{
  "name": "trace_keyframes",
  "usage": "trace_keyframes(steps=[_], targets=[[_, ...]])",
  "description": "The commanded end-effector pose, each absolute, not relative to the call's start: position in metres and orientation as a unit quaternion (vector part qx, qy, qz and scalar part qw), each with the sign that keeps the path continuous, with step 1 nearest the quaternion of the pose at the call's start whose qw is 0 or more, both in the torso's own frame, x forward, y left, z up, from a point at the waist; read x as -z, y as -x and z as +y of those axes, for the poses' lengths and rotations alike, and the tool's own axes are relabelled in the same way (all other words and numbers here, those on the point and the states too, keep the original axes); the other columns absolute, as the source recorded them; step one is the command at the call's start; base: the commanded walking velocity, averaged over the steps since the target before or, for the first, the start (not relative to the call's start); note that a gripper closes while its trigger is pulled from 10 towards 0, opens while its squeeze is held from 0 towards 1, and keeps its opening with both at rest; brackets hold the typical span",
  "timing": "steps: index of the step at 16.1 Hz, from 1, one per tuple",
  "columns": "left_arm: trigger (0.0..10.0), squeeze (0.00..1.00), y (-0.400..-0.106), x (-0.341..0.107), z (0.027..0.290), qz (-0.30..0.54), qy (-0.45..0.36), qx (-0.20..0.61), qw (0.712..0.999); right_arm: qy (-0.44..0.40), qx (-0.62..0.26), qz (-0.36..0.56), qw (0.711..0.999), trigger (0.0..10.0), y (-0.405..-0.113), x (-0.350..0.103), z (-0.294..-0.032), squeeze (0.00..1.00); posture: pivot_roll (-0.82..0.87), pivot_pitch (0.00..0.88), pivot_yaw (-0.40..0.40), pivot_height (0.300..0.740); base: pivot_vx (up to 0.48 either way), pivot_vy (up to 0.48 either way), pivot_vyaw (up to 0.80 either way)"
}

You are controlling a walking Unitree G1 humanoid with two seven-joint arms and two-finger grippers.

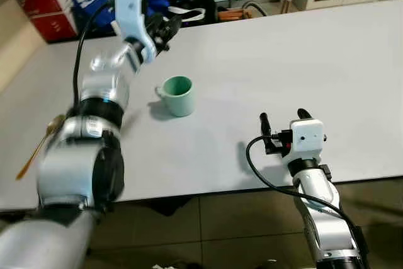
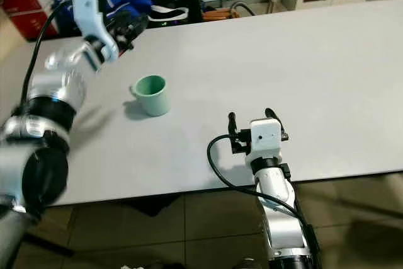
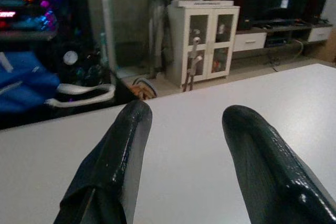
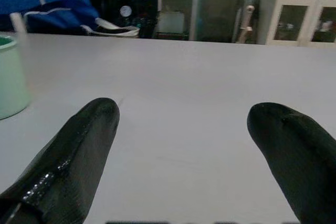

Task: Setting the table

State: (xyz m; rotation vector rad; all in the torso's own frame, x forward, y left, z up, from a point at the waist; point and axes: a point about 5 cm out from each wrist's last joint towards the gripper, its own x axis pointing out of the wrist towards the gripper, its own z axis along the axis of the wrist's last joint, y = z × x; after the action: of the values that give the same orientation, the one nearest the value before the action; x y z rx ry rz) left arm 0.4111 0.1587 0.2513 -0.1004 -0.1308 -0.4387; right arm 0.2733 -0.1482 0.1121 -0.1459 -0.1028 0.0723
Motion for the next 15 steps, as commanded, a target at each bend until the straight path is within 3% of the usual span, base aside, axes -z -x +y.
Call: trace_keyframes(steps=[1, 3, 4, 5, 7, 10, 13, 15], targets=[[10.0, 0.00, -0.405, -0.256, 0.160, -0.083, 0.039, 0.225, 0.970, 0.067, -0.049, -0.062, 0.995, 10.0, -0.277, -0.116, -0.142, 0.00, -0.16, 0.000, 0.130, 0.735, 0.000, 0.000, 0.00], [10.0, 0.00, -0.372, -0.230, 0.164, -0.092, 0.001, 0.239, 0.967, 0.066, -0.046, -0.074, 0.994, 10.0, -0.284, -0.120, -0.141, 0.00, -0.13, 0.000, 0.131, 0.735, 0.000, 0.000, 0.00], [10.0, 0.00, -0.367, -0.225, 0.163, -0.086, 0.002, 0.242, 0.966, 0.066, -0.046, -0.074, 0.994, 10.0, -0.284, -0.120, -0.142, 0.00, -0.13, 0.000, 0.131, 0.735, 0.000, 0.000, 0.00], [10.0, 0.00, -0.337, -0.198, 0.160, -0.074, -0.010, 0.249, 0.966, 0.068, -0.044, -0.072, 0.994, 10.0, -0.283, -0.117, -0.143, 0.00, -0.13, 0.000, 0.128, 0.735, 0.000, 0.000, 0.00], [10.0, 0.00, -0.311, -0.173, 0.159, -0.051, -0.001, 0.243, 0.969, 0.070, -0.041, -0.069, 0.994, 10.0, -0.281, -0.115, -0.145, 0.00, -0.13, 0.000, 0.129, 0.735, 0.000, 0.000, 0.00], [10.0, 0.00, -0.270, -0.134, 0.166, -0.007, 0.054, 0.148, 0.987, 0.070, -0.038, -0.065, 0.995, 10.0, -0.279, -0.111, -0.146, 0.00, -0.13, 0.000, 0.130, 0.735, 0.000, 0.000, 0.00], [10.0, 0.00, -0.266, -0.132, 0.162, 0.002, 0.048, 0.133, 0.990, 0.066, -0.046, -0.063, 0.995, 10.0, -0.282, -0.111, -0.146, 0.00, -0.12, 0.000, 0.114, 0.735, 0.000, 0.000, 0.00], [10.0, 0.00, -0.266, -0.131, 0.163, 0.006, 0.047, 0.120, 0.992, 0.062, -0.047, -0.056, 0.995, 10.0, -0.282, -0.109, -0.147, 0.00, -0.13, 0.000, 0.111, 0.735, 0.000, 0.000, -0.80]])
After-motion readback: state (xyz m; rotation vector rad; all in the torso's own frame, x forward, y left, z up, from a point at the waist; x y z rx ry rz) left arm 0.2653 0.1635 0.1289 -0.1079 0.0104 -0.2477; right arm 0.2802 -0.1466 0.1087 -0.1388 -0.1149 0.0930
